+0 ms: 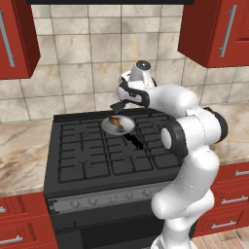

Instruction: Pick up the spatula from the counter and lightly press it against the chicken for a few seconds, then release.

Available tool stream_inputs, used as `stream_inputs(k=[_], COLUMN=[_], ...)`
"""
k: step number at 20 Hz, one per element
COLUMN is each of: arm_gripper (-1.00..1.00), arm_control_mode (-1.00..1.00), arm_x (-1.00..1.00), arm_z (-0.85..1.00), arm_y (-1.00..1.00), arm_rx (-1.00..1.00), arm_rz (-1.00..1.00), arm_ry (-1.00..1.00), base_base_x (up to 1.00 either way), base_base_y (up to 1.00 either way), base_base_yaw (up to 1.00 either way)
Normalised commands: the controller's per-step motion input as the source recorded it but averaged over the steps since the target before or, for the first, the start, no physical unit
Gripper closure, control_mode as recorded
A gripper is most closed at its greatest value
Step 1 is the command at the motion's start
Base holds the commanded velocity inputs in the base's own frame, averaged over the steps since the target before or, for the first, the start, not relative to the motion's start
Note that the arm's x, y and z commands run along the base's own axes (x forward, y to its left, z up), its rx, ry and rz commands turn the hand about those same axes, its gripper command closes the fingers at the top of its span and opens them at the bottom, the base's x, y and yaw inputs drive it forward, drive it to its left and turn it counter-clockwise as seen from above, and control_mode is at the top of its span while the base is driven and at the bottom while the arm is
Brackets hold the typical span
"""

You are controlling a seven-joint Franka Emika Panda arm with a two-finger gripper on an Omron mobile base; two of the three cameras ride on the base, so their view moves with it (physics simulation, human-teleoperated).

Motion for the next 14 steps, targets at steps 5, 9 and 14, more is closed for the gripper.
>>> stream_inputs(k=[5,9,14], arm_gripper=[1.0,1.0,1.0], arm_control_mode=[-1.0,-1.0,-1.0], arm_x=[-0.82,-0.79,-0.81], arm_z=[0.47,0.47,0.44], arm_y=[-0.06,-0.1,-0.2], arm_rx=[0.0,0.0,0.01], arm_rz=[0.1,0.09,0.06], arm_ry=[-0.16,-0.08,-0.01], base_base_x=[0.0,0.0,0.0], base_base_y=[0.0,0.0,0.0], base_base_yaw=[0.0,0.0,0.0])
